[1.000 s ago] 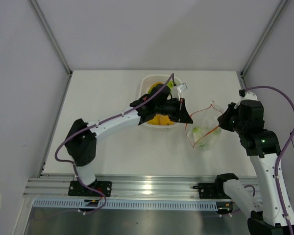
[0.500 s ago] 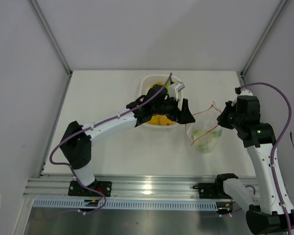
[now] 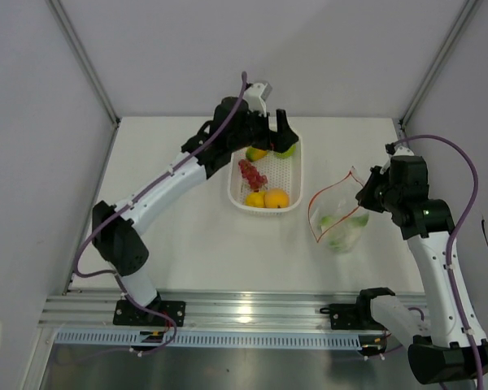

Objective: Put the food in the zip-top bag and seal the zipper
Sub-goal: Adjust the zipper food storage bag at the center of the board, then pick up the fake fruit from the bin.

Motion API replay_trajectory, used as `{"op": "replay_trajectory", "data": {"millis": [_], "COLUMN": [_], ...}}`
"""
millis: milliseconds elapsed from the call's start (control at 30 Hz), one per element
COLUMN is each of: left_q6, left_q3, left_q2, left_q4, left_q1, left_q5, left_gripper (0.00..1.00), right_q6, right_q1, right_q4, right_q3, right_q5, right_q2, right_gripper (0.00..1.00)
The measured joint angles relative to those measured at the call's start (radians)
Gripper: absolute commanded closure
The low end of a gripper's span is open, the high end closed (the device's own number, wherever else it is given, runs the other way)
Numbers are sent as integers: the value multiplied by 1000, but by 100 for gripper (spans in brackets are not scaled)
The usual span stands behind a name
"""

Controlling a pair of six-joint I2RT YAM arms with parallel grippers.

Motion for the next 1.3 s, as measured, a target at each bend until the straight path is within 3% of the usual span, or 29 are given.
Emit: {"op": "replay_trajectory", "data": {"millis": [233,400,567,933,1200,1300], "left_q6": [5,18,-100,-369,-524,-564], "left_q3": [355,439,399,133,154,188], "left_q2": [279,451,496,463,458,458], "left_q4": [-202,-268,-369,-373,-424,-440], "left_q1": [143,181,199,199,169,157], "left_q5": [-19,15,5,-40,-158,-194], "left_gripper": [6,13,16,18,17,22], "right_q6": [-4,-10,-14,2,12,13], "right_q1": [0,-1,-2,-2,0,1], "right_q4": [13,28,40,75,78,80], "right_q3": [0,0,-12,-33,-49,-53], "right_q5": [-5,-5,-8,-60,-72,-76], "right_q2": [20,39,45,58,45,40], "right_gripper": [100,100,100,100,100,100]}}
